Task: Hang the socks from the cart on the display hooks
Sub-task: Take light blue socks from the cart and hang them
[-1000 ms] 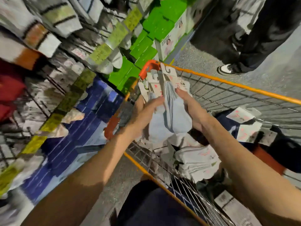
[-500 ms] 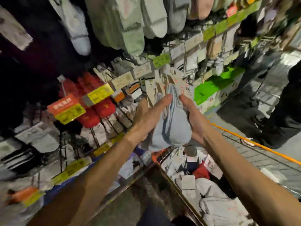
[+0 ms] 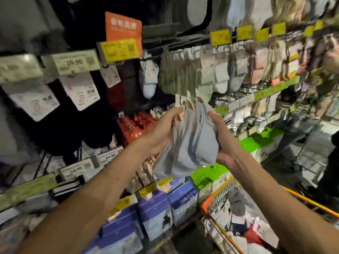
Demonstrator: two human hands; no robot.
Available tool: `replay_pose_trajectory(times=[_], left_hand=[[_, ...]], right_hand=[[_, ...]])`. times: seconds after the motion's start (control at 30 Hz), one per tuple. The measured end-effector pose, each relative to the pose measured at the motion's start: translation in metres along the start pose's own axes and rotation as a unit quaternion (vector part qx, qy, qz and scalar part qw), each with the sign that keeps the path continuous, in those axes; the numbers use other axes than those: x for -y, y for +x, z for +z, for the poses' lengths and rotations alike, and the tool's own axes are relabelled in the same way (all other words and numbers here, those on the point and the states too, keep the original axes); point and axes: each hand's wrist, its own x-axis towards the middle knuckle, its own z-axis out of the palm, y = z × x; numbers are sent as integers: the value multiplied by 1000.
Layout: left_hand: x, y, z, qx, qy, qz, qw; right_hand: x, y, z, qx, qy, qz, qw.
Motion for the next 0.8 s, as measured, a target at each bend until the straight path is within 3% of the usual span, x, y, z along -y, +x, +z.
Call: replay_pose_trajectory(times=[0.07,0.2,0.43,0.67,0.8], left_hand=[[-4,-4,-12,32,-50,4,998],[-3,-10,-20,43,-9,65,997],[-10,-21,-16,-67,92,184,976],[-2,-15,-8,-93,28,162,982],[-2,-9,-3,-46,-63,100,992]], right_hand=[[5,-1,6,-1,0,7,1000],[10,-7,18,2,11,6,1000],[17,-21,26,-10,-44,-20,999],[22,-29,19,-15,-43,-34,998],[30,-27,11,-31,-30,-55,998]])
